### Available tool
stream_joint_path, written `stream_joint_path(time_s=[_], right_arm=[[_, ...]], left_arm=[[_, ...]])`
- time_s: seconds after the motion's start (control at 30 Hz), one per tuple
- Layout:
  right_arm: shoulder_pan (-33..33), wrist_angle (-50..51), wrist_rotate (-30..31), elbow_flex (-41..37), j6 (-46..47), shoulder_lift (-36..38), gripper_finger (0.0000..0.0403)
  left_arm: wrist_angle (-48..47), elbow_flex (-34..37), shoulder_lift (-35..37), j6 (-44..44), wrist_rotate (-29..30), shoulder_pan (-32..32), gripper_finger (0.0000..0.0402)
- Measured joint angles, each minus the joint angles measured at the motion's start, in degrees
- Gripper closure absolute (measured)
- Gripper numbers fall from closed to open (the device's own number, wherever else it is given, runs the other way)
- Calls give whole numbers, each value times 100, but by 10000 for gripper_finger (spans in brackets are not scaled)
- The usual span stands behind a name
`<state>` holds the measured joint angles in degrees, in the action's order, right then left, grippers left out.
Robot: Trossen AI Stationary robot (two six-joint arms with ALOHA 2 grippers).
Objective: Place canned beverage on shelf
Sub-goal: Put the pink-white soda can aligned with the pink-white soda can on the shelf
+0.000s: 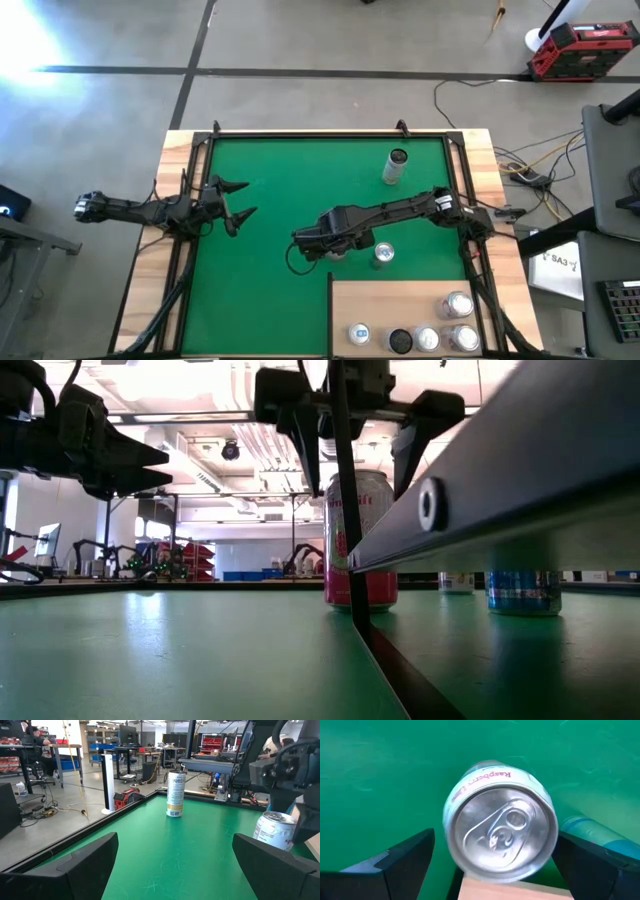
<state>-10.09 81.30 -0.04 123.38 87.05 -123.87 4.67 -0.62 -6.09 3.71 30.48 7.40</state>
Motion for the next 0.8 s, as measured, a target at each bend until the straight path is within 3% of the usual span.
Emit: stream_joint_path(time_s=[0.23,0.57,0.8], right_arm=[[36,-222,-25,-265,-1,0,35],[40,-242,-21,-306,-3,0,124],[59,-257,-58,-310,-85,93,127]], left_arm=[[0,-1,0,2,-2,0,24],[-2,0,0,2,-2,0,24],[-1,0,0,1,-1,0,24]])
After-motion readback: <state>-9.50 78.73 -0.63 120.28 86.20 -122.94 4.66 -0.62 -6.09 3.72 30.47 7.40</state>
